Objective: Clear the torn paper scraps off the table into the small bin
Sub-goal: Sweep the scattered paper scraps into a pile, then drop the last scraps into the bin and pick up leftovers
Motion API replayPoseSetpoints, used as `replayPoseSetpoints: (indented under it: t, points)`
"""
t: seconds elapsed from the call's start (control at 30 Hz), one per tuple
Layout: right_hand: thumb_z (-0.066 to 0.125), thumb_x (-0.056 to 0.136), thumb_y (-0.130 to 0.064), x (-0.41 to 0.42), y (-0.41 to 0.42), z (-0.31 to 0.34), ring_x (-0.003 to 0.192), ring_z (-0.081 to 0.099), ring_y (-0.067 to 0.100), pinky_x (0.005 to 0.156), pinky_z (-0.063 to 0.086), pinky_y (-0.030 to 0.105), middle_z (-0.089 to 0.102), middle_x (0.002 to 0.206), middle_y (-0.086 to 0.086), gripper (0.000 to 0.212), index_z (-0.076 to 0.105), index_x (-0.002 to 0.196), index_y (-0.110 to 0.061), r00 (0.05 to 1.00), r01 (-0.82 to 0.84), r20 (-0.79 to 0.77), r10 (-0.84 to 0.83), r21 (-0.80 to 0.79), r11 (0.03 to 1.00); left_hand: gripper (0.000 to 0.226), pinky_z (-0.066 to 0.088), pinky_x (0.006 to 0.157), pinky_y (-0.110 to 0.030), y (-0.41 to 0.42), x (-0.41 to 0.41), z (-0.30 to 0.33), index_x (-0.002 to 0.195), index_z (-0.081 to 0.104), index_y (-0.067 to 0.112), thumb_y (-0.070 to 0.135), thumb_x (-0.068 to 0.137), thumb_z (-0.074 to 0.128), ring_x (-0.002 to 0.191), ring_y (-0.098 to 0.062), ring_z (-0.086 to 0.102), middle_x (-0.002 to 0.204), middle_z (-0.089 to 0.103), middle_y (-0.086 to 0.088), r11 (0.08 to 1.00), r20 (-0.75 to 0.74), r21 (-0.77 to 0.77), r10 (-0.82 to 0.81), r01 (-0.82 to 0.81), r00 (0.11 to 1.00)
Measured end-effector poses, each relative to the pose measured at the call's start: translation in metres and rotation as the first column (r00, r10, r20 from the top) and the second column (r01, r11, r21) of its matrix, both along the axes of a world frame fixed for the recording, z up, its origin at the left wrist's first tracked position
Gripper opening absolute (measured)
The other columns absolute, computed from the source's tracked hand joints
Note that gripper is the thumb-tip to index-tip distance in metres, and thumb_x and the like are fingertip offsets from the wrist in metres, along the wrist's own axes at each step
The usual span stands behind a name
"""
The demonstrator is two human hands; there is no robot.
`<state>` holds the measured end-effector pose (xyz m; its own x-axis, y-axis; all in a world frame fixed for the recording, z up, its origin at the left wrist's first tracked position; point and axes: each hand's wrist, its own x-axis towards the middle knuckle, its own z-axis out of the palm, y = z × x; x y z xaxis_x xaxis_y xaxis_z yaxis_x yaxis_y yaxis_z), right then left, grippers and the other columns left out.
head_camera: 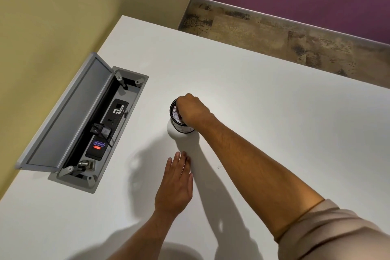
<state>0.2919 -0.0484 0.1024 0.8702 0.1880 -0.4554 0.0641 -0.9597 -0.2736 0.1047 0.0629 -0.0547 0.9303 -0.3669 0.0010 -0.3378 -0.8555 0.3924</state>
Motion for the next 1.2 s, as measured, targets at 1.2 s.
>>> replayPoseSetpoints:
  t: [1.2]
  points:
    - [0.039, 0.078, 0.013, -0.104, -0.064, 0.023, 0.107, 0.063, 0.022, 0.096, 0.05, 0.031, 0.069, 0.115, 0.011, 0.048, 0.071, 0.11, -0.005, 0.834, 0.418, 0.008, -0.551, 0.641, 0.643, 0.048, 0.032, 0.112, -0.056, -0.001, 0.002, 0.002, 0.135, 0.05, -0.006, 0.02, 0.099, 0.033, 0.137, -0.041, 0.039, 0.143, 0.046, -0.024, 0.999, 0.041, 0.029, -0.016, 0.015, 0.999]
